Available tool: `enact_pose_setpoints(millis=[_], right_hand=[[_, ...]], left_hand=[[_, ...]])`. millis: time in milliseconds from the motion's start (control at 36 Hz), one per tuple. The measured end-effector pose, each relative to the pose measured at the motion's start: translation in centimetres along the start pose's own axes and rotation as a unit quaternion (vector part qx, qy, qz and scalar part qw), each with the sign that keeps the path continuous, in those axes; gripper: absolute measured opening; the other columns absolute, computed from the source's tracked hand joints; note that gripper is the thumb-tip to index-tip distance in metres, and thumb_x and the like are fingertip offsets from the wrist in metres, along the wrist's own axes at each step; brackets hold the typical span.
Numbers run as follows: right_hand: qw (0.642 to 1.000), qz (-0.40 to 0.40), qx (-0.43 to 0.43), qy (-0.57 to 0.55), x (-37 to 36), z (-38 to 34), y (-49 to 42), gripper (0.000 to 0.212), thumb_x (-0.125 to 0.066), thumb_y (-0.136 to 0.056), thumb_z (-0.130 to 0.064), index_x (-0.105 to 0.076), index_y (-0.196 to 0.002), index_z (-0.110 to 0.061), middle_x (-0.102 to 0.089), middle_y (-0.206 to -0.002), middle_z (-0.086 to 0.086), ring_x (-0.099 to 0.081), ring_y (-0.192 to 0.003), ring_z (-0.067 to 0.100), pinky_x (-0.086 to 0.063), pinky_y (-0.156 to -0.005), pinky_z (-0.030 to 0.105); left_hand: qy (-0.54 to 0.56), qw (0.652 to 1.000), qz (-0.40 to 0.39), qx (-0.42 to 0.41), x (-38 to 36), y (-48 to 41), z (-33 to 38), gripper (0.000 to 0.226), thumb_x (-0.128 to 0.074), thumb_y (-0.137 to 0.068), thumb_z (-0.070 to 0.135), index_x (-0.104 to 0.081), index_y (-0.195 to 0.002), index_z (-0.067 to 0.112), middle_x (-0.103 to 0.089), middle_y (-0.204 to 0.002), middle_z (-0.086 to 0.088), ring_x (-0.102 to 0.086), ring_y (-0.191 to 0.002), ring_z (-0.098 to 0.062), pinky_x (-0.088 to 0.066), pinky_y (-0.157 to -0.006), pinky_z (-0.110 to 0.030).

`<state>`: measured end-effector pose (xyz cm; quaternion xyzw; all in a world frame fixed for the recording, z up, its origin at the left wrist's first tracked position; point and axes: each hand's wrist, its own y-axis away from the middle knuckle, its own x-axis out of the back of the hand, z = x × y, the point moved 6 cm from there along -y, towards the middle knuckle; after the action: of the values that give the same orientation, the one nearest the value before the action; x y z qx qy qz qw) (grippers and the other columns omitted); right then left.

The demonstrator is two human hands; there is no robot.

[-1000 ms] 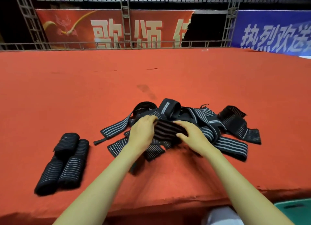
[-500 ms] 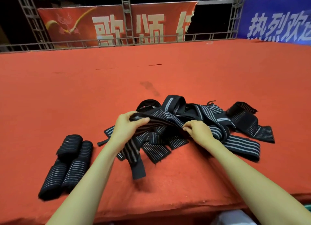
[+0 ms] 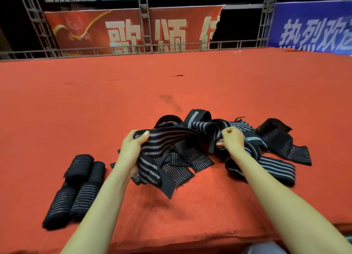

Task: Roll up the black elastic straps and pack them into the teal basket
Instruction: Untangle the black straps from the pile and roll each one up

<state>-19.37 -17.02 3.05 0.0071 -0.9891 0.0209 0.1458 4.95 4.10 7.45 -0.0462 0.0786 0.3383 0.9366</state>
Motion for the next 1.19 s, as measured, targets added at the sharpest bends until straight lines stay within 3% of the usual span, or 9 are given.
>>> enact_pose_setpoints(millis=[83, 167, 250, 306, 417, 583, 750, 972, 1194], right_hand=[[0.997, 0.014, -0.031, -0.073, 0.1, 0.2, -0.1, 0.028, -0.040, -0.093, -0.006, -0.047, -0.066, -0.010, -0.064, -0.066, 0.016, -0.068, -0.056, 0.026, -0.059, -0.069, 0.045], [1.000, 0.007, 0.011, 0.017, -0.1, 0.2, -0.3, 0.022, -0.041, -0.092, -0.009, -0.058, -0.079, -0.006, -0.065, -0.068, 0.011, -0.067, -0.055, 0.020, -0.059, -0.068, 0.041], [0.970, -0.077, 0.091, 0.211, -1.9, -0.9, 0.9, 0.021, -0.052, -0.087, -0.012, -0.067, -0.103, -0.012, -0.069, -0.103, 0.011, -0.064, -0.098, 0.029, -0.051, -0.089, 0.040], [0.930, -0.159, 0.164, 0.289, -3.6, -1.9, 2.5, 0.051, -0.058, -0.077, -0.012, -0.057, -0.128, -0.015, -0.057, -0.130, 0.010, -0.048, -0.125, 0.029, -0.040, -0.104, 0.038], [0.863, -0.374, 0.275, 0.201, -6.0, -5.2, 8.9, 0.082, -0.061, -0.069, -0.015, -0.034, -0.144, -0.030, -0.025, -0.144, -0.015, -0.014, -0.139, 0.005, -0.016, -0.112, 0.023], [0.820, -0.523, 0.229, 0.029, -6.3, -8.5, 13.4, 0.067, -0.056, -0.083, 0.002, -0.042, -0.143, -0.026, -0.046, -0.143, -0.015, -0.046, -0.129, 0.004, -0.038, -0.106, 0.024], [0.873, -0.423, 0.239, -0.042, -2.8, -9.9, 12.5, 0.004, -0.062, -0.090, -0.006, -0.060, -0.092, -0.009, -0.063, -0.089, -0.001, -0.058, -0.084, 0.006, -0.047, -0.079, 0.023], [0.880, -0.112, 0.413, 0.207, 3.1, -11.4, 10.5, 0.011, -0.069, -0.086, -0.020, -0.070, -0.095, -0.015, -0.068, -0.094, 0.001, -0.060, -0.091, 0.019, -0.043, -0.086, 0.034], [0.880, -0.047, 0.362, 0.305, 5.8, -7.9, 9.5, 0.016, -0.070, -0.084, -0.033, -0.072, -0.096, -0.022, -0.069, -0.093, -0.002, -0.061, -0.093, 0.022, -0.041, -0.089, 0.039]], left_hand=[[0.055, 0.998, 0.033, 0.004, 0.8, -0.2, 1.2, 0.007, -0.057, -0.093, 0.012, -0.057, -0.099, 0.008, -0.067, -0.089, -0.012, -0.067, -0.076, -0.023, -0.056, -0.071, -0.038], [0.034, 0.999, 0.036, -0.010, 1.9, -0.3, 2.8, 0.007, -0.057, -0.093, 0.016, -0.057, -0.097, 0.010, -0.066, -0.092, -0.014, -0.066, -0.084, -0.029, -0.054, -0.080, -0.047], [0.001, 1.000, -0.002, -0.030, 1.7, 0.5, 3.9, 0.006, -0.057, -0.094, 0.017, -0.054, -0.092, 0.011, -0.064, -0.080, -0.009, -0.064, -0.067, -0.021, -0.055, -0.064, -0.034], [0.007, 0.999, -0.032, -0.040, 1.2, 1.2, 4.6, 0.007, -0.056, -0.094, 0.016, -0.054, -0.096, 0.009, -0.063, -0.075, -0.007, -0.063, -0.061, -0.018, -0.054, -0.055, -0.028], [0.021, 0.994, -0.101, -0.042, 0.4, 2.3, 5.6, 0.006, -0.055, -0.094, 0.015, -0.052, -0.089, 0.011, -0.064, -0.073, -0.006, -0.064, -0.061, -0.018, -0.055, -0.055, -0.028], [-0.020, 0.979, -0.193, -0.054, 0.1, 4.2, 6.9, 0.006, -0.055, -0.092, 0.010, -0.052, -0.087, 0.010, -0.065, -0.075, -0.005, -0.065, -0.065, -0.017, -0.055, -0.059, -0.026], [-0.247, 0.951, -0.069, -0.175, 4.0, 2.8, 7.1, 0.021, -0.075, -0.078, 0.009, -0.059, -0.088, 0.017, -0.063, -0.081, 0.004, -0.059, -0.073, -0.008, -0.049, -0.070, -0.022], [-0.509, 0.851, -0.008, -0.131, 7.0, 1.9, 0.7, 0.016, -0.071, -0.079, 0.016, -0.058, -0.079, 0.025, -0.067, -0.082, 0.002, -0.061, -0.085, -0.022, -0.039, -0.069, -0.029], [-0.549, 0.834, -0.010, -0.053, 8.5, 2.1, -2.7, 0.019, -0.068, -0.085, 0.033, -0.055, -0.083, 0.020, -0.064, -0.085, 0.001, -0.060, -0.085, -0.021, -0.043, -0.072, -0.032]])
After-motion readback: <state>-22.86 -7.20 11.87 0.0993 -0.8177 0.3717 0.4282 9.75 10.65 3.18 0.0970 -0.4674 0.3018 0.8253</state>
